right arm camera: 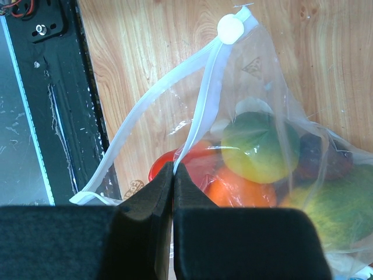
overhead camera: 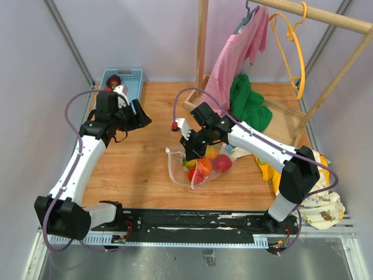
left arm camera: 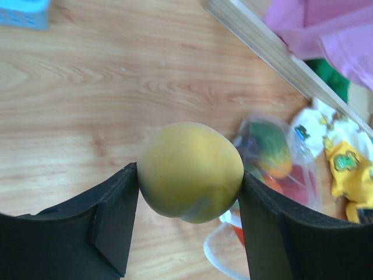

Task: Open the zip-top bag and remove the fake food
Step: Place the food in the bin.

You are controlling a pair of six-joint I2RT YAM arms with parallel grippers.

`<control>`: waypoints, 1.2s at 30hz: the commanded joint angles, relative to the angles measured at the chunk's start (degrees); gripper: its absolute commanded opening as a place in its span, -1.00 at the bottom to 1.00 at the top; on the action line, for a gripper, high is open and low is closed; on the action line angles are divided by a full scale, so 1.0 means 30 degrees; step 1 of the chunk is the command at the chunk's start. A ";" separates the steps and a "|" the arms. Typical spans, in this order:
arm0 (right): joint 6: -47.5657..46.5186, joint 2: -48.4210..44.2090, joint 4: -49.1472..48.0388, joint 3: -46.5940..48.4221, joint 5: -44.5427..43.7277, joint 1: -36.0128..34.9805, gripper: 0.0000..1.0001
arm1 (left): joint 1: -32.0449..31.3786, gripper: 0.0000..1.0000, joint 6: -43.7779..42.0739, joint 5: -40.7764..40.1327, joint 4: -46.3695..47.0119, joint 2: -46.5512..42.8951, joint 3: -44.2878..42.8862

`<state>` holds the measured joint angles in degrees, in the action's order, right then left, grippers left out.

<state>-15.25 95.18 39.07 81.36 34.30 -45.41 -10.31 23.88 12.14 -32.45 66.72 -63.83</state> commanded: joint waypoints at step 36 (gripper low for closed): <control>-0.0713 0.1374 0.1131 0.1724 0.0921 0.0487 -0.99 | 0.4990 -0.99 -0.3714 -0.4889 0.5278 1.7128 -1.3155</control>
<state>-16.62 98.76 41.45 84.93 35.83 -45.41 4.12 11.97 0.58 -21.21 115.79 -100.97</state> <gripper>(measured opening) 0.013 0.659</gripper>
